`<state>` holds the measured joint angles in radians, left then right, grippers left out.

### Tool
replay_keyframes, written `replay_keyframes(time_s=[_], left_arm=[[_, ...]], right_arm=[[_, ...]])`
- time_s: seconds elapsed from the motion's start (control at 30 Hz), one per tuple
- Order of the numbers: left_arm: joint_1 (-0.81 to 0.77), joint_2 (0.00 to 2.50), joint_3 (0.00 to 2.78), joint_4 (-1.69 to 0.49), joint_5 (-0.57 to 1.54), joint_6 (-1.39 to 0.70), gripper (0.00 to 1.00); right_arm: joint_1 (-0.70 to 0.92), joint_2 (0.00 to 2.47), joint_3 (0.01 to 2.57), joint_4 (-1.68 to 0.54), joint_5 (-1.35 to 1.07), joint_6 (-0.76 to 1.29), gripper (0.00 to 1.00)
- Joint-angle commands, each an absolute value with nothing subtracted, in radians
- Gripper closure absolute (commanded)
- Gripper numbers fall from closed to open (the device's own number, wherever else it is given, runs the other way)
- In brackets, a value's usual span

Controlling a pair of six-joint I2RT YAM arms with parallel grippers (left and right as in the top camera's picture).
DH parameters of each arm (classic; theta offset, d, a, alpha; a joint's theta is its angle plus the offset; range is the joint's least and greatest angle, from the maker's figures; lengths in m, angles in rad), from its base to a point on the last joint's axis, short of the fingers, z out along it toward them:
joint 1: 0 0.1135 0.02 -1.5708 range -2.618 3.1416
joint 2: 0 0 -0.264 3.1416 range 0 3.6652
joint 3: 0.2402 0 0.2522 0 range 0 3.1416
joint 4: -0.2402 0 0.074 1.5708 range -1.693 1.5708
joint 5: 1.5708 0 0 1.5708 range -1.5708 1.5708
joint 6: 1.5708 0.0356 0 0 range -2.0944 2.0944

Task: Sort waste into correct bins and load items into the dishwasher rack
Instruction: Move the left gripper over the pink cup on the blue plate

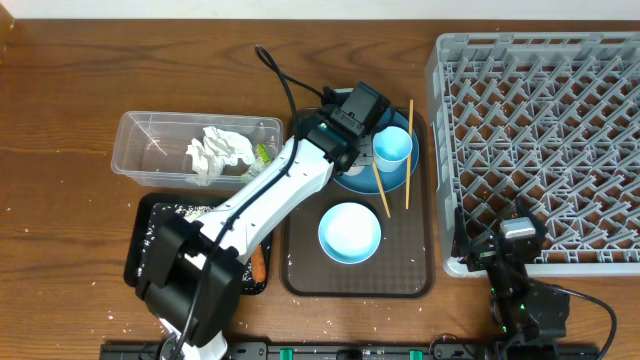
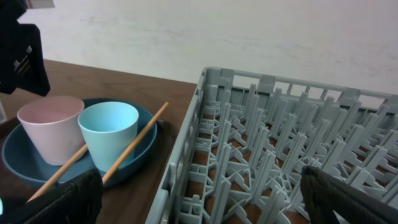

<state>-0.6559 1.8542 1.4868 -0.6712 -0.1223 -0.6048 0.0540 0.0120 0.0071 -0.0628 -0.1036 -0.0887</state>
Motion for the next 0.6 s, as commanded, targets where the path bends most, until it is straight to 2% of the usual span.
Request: replay_keyframes(time_s=[0.0,0.57], left_arm=[[-0.65,1.884,1.499,-0.667,-0.181,-0.603,0.51],[-0.645,1.891,1.455,-0.664,-0.2,-0.607,0.51]], right_arm=[[0.059,0.007,0.006,-0.066,-0.104,-0.095,0.01],[0.059,0.007,0.006,-0.066,-0.104,-0.095,0.01]])
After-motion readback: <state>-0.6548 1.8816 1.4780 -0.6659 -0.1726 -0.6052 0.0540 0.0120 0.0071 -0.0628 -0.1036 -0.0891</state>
